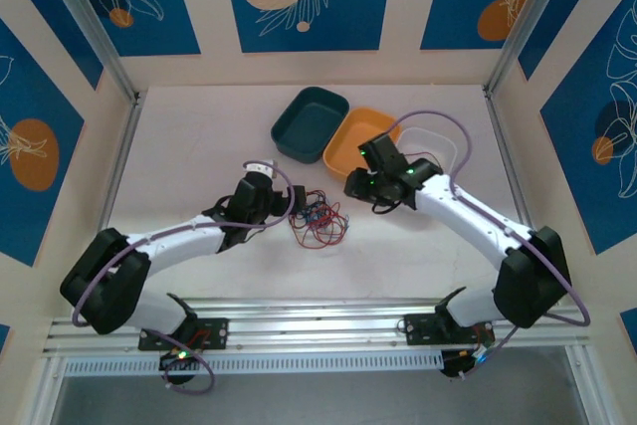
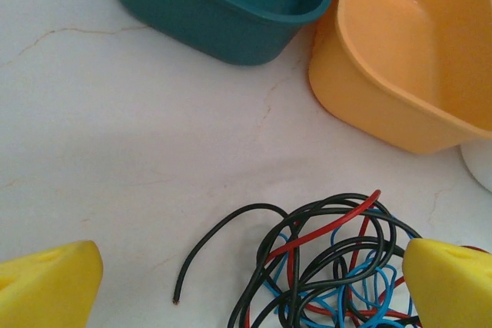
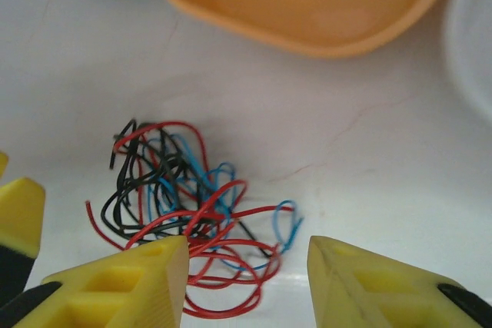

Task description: Untangle the cables

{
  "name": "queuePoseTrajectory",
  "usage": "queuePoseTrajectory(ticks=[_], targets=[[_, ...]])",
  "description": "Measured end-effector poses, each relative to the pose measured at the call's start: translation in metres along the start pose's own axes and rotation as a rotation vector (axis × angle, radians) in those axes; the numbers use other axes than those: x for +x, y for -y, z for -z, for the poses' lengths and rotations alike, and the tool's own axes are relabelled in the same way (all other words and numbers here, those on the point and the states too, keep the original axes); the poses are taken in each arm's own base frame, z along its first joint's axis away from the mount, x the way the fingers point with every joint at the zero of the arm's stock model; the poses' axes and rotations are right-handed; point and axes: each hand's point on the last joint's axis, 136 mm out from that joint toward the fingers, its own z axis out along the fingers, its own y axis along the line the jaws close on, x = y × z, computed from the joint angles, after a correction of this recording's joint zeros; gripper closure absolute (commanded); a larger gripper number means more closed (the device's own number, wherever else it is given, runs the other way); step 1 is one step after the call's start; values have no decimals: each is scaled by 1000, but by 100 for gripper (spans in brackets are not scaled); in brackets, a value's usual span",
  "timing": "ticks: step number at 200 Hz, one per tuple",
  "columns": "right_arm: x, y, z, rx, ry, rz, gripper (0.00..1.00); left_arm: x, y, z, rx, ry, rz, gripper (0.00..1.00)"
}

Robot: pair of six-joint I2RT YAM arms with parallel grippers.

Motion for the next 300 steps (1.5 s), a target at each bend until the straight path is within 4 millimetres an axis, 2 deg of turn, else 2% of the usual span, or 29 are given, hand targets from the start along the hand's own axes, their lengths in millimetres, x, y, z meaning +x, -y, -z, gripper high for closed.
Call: queuePoseTrajectory(ticks=[25,51,91,124,138,229,256,300], targets=[[23,-12,-27,22,-82,-4,57,0,0,0,2,1,1,0],[36,-18,-46,44,-132,-9,58,1,-1,0,-2,0,2,0],[43,-25,-61,52,-171,-28,63,6,-5,0,-8,-9,14,0],[44,-26,-67,60,-178,-37,73,7,-6,-1,-11,-9,14,0],[43,-27,-67,58,-176,-38,75,6,-6,-1,-14,-8,14,0],[38,-31,-63,70,-128,15,100,2,-5,3,-3,15,18,0],[41,-50,-52,34,-77,121,100,3,-5,3,-3,14,19,0],[43,-95,-17,-81,51,306,100,2,-4,4,0,16,22,0]])
